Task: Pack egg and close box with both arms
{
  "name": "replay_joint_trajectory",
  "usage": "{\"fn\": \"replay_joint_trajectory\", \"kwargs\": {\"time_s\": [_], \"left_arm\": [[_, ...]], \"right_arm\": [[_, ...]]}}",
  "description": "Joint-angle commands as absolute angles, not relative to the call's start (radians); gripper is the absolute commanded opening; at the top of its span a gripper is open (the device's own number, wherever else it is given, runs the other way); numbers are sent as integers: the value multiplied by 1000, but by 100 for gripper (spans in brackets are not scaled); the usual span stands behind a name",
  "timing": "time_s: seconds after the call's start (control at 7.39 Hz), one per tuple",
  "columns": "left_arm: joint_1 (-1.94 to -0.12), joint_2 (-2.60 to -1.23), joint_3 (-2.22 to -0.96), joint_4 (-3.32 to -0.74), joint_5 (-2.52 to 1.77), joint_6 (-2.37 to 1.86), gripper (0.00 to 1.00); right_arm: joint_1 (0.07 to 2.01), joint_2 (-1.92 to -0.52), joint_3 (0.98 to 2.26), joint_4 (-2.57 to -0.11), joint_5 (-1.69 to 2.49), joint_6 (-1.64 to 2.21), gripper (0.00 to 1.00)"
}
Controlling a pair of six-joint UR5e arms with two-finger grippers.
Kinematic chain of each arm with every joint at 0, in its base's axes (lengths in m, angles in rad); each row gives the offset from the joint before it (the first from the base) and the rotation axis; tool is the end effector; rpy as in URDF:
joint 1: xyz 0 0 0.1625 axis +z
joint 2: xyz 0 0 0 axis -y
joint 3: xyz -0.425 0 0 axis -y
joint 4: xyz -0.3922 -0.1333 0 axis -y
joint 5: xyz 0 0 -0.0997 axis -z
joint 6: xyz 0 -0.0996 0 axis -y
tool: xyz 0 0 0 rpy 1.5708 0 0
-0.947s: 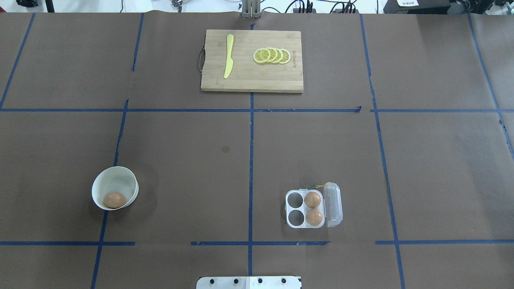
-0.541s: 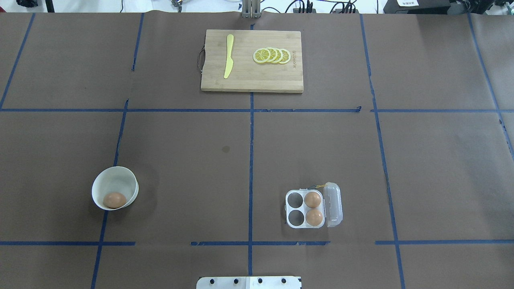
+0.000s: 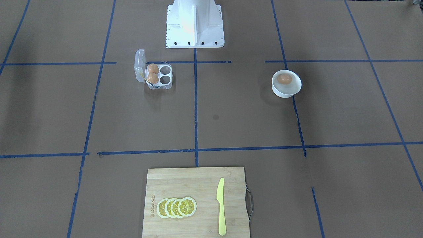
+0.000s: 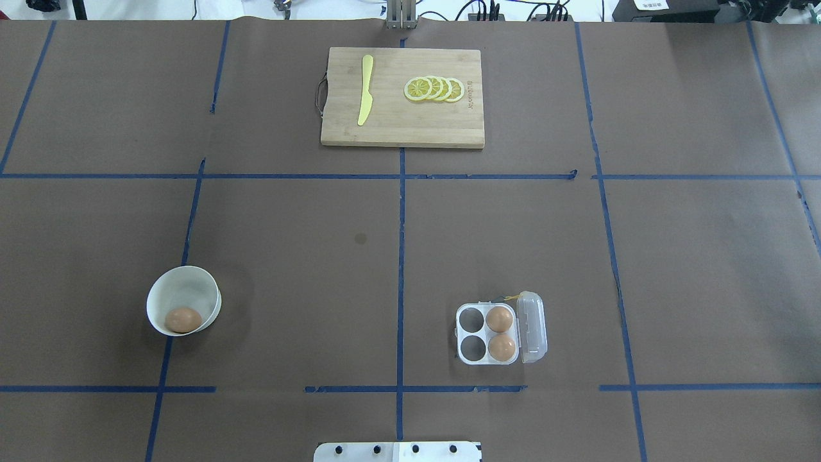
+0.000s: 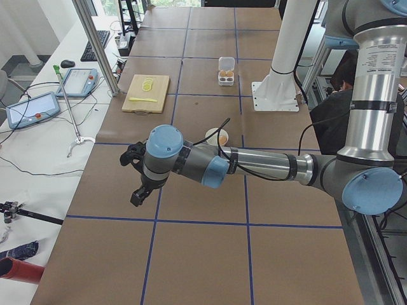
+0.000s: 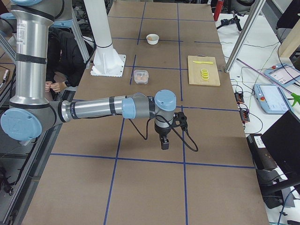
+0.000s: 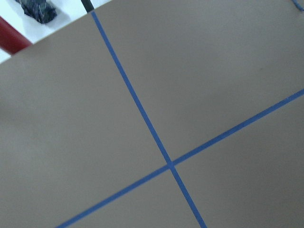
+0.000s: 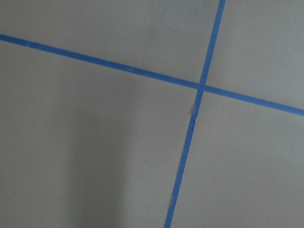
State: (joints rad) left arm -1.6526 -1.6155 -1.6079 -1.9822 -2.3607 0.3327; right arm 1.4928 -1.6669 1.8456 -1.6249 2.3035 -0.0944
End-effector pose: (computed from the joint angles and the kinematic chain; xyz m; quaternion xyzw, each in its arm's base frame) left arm -0.1057 -0.5240 0.5696 0.2973 0.3188 0.2052 0.8763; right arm 0.0312 -0.4571 0.5769 0.0611 -0.3570 -0.1024 0.9264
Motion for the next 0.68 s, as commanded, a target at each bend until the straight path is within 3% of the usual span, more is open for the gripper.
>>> {"fn": "replay_joint_trajectory", "kwargs": {"time_s": [0.0,0.27,0.54], "left_arm": [[-1651,-1637,-1566,-2156,-2371,246,100],[-1599,-1609,-1606,-2323,-2413,108,100],[-1409,-1577,-1687,-2339,-2444,-4,100]], "right_arm": [[1493,-1634,1839,-1576,2306,-46,100],[1490,-1632,1835,-1525,2307,8,100],[1483,-1632,1835,-1517,2312,8,100]]}}
